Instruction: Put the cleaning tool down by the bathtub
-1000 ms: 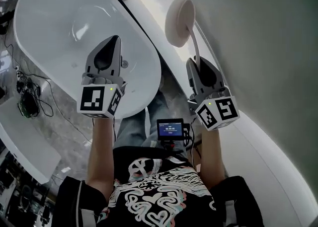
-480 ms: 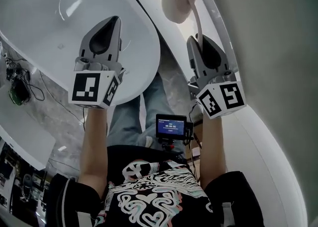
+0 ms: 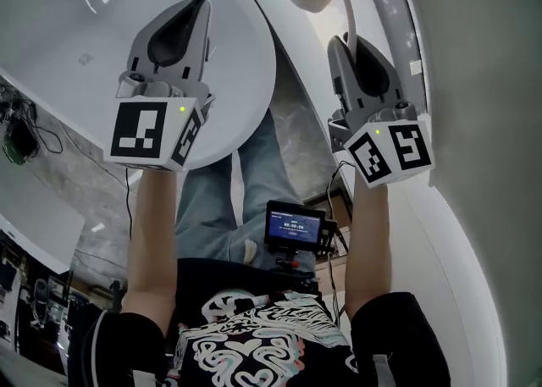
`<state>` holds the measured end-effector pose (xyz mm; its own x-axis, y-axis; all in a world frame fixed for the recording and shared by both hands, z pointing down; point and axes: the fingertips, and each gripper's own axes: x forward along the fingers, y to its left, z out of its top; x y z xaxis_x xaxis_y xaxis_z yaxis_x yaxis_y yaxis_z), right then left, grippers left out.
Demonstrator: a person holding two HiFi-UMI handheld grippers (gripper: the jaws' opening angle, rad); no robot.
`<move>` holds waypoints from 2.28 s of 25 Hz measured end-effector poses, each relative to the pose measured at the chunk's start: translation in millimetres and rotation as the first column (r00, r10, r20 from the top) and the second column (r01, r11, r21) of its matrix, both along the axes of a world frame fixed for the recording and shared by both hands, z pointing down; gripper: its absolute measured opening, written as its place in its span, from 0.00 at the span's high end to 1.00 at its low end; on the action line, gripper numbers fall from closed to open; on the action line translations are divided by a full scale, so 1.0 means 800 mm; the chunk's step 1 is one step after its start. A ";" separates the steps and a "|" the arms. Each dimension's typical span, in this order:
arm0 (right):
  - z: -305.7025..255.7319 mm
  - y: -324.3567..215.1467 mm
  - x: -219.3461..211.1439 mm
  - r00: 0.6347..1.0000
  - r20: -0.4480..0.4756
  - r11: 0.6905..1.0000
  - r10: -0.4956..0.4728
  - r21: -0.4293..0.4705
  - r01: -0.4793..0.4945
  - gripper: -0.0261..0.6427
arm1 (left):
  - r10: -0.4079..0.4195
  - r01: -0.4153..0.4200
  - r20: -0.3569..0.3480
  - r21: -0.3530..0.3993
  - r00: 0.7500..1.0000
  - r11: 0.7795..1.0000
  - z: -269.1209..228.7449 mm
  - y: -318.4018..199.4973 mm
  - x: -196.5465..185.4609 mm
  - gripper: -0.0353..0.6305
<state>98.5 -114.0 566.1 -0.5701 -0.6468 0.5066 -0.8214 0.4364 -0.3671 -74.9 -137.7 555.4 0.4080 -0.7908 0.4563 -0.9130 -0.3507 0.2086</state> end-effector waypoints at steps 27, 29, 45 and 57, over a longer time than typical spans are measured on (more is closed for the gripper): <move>0.225 0.002 0.024 0.984 -0.171 0.993 -0.056 -0.116 0.036 0.82 | 0.008 -0.011 -0.023 -0.140 1.000 0.990 0.177 0.025 0.042 0.92; 0.234 0.004 0.022 0.980 -0.185 0.992 -0.066 -0.117 0.044 0.82 | 0.006 -0.009 -0.021 -0.150 1.000 0.989 0.186 0.030 0.042 0.92; 0.317 -0.015 0.033 0.942 -0.324 0.996 -0.085 -0.051 0.073 0.82 | 0.016 -0.021 -0.026 -0.194 1.000 0.981 0.226 0.035 0.066 0.92; 0.342 -0.017 0.039 0.879 -0.467 0.995 -0.095 -0.044 0.084 0.82 | 0.010 -0.018 -0.042 -0.203 0.999 0.979 0.230 0.032 0.068 0.92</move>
<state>129.8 -127.3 839.6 -0.3180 -0.5900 0.7422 -0.8577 0.5125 0.0399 -20.8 -112.5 739.0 0.4400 -0.6773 0.5897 -0.8975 -0.3098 0.3138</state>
